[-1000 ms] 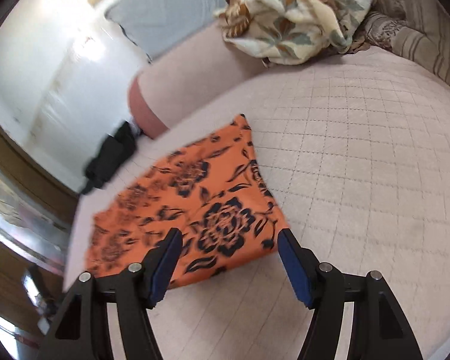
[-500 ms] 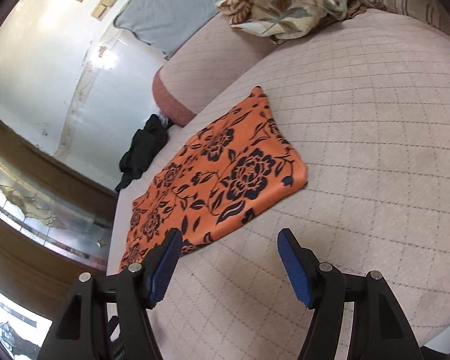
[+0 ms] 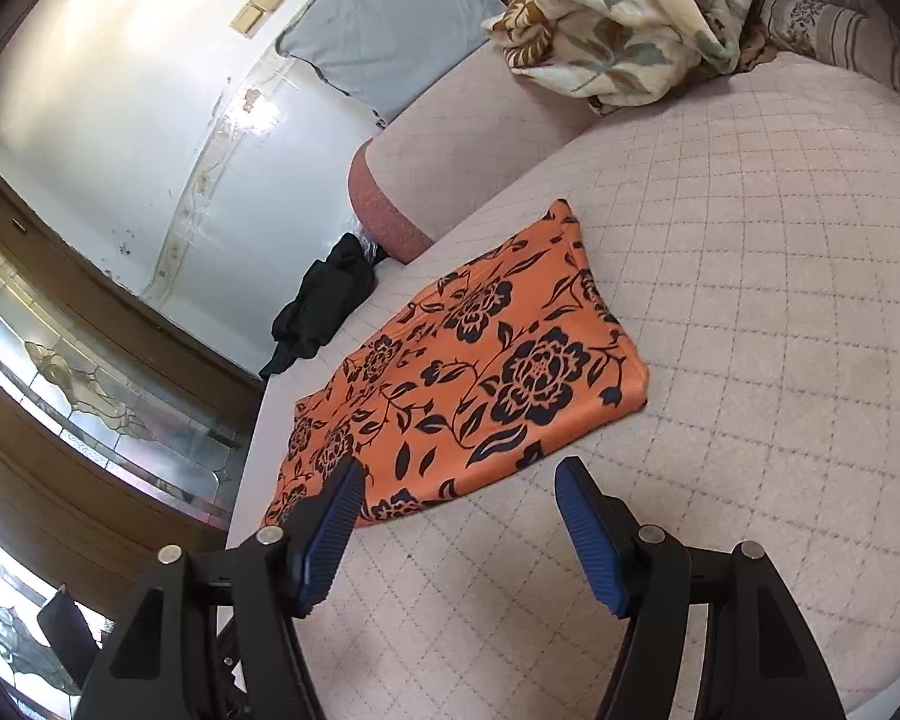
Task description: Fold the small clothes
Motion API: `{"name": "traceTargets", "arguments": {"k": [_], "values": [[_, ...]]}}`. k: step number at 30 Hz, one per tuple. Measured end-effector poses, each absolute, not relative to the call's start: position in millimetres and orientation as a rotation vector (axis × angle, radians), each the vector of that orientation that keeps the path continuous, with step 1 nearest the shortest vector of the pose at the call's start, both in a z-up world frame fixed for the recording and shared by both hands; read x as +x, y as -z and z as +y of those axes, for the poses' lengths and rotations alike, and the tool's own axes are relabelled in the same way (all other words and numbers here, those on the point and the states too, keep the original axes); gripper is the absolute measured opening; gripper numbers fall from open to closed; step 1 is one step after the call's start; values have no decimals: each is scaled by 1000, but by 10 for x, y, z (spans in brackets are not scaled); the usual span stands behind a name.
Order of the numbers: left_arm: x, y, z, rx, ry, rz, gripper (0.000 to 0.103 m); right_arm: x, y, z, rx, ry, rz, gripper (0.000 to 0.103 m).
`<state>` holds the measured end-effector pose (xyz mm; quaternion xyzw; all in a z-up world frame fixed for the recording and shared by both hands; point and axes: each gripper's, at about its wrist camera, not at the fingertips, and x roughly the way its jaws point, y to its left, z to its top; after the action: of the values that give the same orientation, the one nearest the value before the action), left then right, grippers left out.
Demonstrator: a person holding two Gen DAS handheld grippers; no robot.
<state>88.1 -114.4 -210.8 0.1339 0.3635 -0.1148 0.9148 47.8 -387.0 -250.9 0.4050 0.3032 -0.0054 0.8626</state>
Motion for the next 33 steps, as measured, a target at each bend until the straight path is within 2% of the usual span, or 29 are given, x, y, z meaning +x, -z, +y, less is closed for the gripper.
{"name": "traceTargets", "arguments": {"k": [12, 23, 33], "values": [[977, 2092, -924, 216, 203, 757, 103, 520, 2543, -3958, 917, 2, 637, 70], [1202, 2295, -427, 160, 143, 764, 103, 769, 2743, -3648, 788, 15, 721, 70], [1440, 2423, -29, -1, 146, 846, 103, 953, 2979, -3582, 928, -85, 778, 70]]}}
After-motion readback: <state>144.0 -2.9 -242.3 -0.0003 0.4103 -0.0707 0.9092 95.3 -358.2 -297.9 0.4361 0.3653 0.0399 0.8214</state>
